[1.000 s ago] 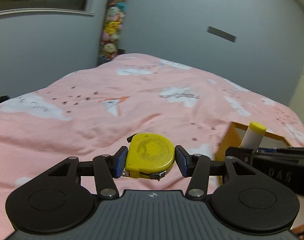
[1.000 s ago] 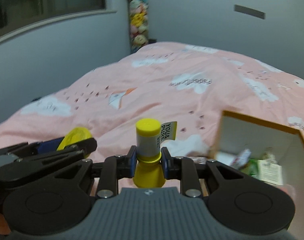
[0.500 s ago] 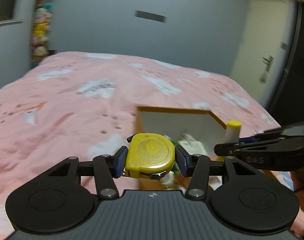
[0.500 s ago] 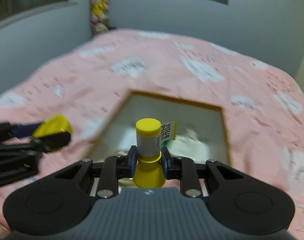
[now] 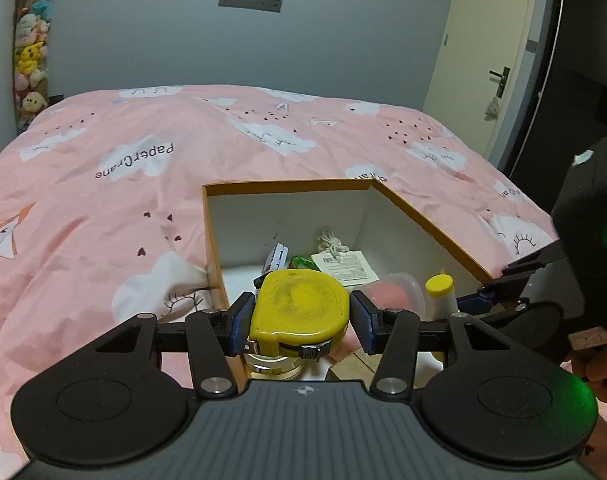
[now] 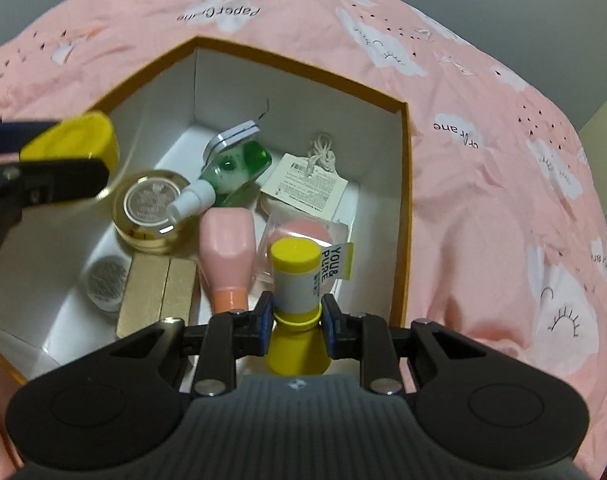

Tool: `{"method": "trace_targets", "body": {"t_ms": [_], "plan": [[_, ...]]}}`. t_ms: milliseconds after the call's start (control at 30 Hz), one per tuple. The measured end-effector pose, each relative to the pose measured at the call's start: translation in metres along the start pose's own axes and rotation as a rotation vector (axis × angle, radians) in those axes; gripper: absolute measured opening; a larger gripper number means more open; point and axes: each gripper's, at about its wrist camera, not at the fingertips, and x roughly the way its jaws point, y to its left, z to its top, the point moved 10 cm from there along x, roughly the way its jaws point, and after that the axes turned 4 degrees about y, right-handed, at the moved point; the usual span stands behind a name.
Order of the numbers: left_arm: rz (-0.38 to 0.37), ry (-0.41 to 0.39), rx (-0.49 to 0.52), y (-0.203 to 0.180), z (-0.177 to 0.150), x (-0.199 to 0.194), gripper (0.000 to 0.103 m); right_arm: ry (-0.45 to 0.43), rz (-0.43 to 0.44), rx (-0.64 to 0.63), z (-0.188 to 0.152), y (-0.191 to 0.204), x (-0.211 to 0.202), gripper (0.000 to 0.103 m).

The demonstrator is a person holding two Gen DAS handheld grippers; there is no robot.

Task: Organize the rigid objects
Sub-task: 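Carry the yellow bottle and tape measure over the orange box, then open the right tool to drop the bottle while the left tool releases the tape measure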

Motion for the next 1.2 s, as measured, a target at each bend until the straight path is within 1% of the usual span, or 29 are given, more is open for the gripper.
{"method": "trace_targets", "body": {"t_ms": [233, 467, 500, 533, 567, 633, 733, 767, 800, 833, 900, 1000, 1133, 1200], "plan": [[-0.008, 0.008, 0.022, -0.005, -0.001, 0.005, 0.059, 0.052, -0.030, -0.093, 0.001, 0.008, 0.009, 0.024], [-0.007, 0.022, 0.028, -0.004, -0.002, 0.010, 0.059, 0.058, -0.049, -0.132, 0.000, 0.009, 0.008, 0.025], [-0.008, 0.024, 0.029, -0.004, -0.003, 0.010, 0.059, 0.058, -0.049, -0.133, 0.000, 0.010, 0.008, 0.029], [-0.010, 0.026, 0.030, -0.004, -0.003, 0.011, 0.059, 0.053, -0.042, -0.130, 0.000, 0.010, 0.006, 0.036], [-0.011, 0.027, 0.031, -0.004, -0.003, 0.011, 0.059, 0.042, -0.037, -0.126, 0.000, 0.011, 0.002, 0.040], [-0.016, 0.037, 0.034, -0.005, -0.005, 0.012, 0.059, 0.006, -0.032, -0.123, 0.004, 0.012, -0.006, 0.056], [-0.041, 0.069, 0.024, -0.008, -0.008, 0.014, 0.059, -0.056, -0.079, -0.158, 0.007, 0.013, -0.021, 0.066], [-0.050, 0.073, 0.029, -0.011, -0.009, 0.014, 0.059, -0.071, -0.094, -0.172, 0.008, 0.013, -0.024, 0.069], [-0.054, 0.076, 0.041, -0.013, -0.010, 0.014, 0.059, -0.085, -0.115, -0.186, 0.009, 0.012, -0.027, 0.074], [-0.051, 0.080, 0.057, -0.016, -0.011, 0.015, 0.059, -0.099, -0.137, -0.203, 0.009, 0.012, -0.030, 0.077], [-0.047, 0.094, 0.077, -0.019, -0.014, 0.017, 0.059, -0.111, -0.163, -0.241, 0.008, 0.013, -0.031, 0.079], [-0.058, 0.129, 0.090, -0.023, -0.019, 0.022, 0.059, -0.110, -0.186, -0.279, 0.005, 0.013, -0.029, 0.080], [-0.040, 0.152, 0.140, -0.027, -0.024, 0.025, 0.059, -0.102, -0.179, -0.253, 0.004, 0.007, -0.026, 0.080], [-0.050, 0.163, 0.150, -0.030, -0.024, 0.026, 0.059, -0.099, -0.187, -0.244, 0.004, 0.004, -0.024, 0.080]]}}
